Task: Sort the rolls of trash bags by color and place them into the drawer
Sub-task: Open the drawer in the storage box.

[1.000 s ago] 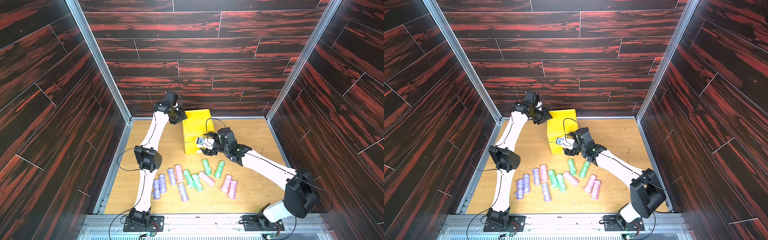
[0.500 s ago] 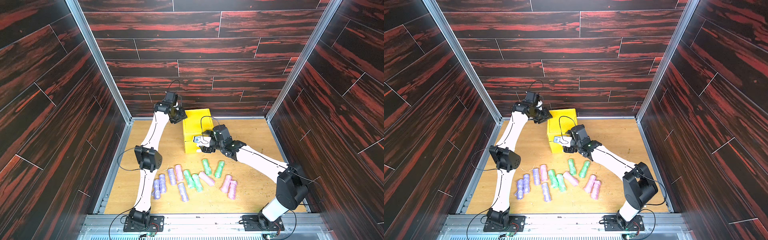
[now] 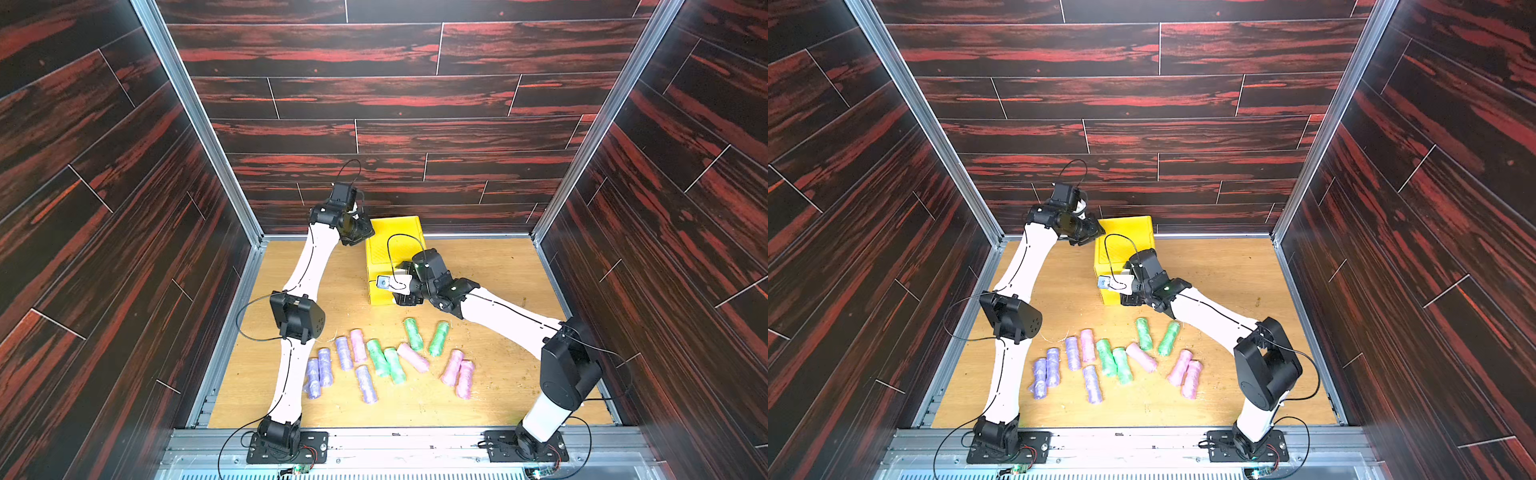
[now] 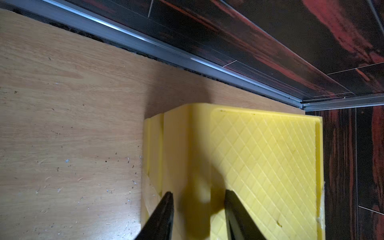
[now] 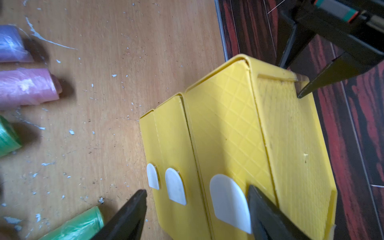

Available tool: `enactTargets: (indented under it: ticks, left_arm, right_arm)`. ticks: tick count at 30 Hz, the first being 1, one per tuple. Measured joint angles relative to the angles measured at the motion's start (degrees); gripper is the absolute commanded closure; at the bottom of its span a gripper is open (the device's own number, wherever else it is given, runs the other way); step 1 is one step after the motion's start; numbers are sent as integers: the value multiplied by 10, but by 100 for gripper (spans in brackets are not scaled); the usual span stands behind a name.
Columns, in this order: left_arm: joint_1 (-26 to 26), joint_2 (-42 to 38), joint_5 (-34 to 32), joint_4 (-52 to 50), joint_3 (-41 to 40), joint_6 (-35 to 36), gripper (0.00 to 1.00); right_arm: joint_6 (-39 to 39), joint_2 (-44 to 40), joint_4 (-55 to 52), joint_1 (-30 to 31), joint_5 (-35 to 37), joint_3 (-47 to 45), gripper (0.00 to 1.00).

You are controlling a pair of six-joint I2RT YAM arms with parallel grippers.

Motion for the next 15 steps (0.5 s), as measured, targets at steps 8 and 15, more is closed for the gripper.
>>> enactTargets:
  ticks: [8, 15]
  left_arm:
    - [-2, 1, -6, 4, 0, 1, 58]
    - [-3, 1, -8, 4, 0, 2, 58]
  right_arm:
    - [0, 12, -47, 0, 18, 35, 30]
    - [16, 14, -99, 2, 27, 65, 44]
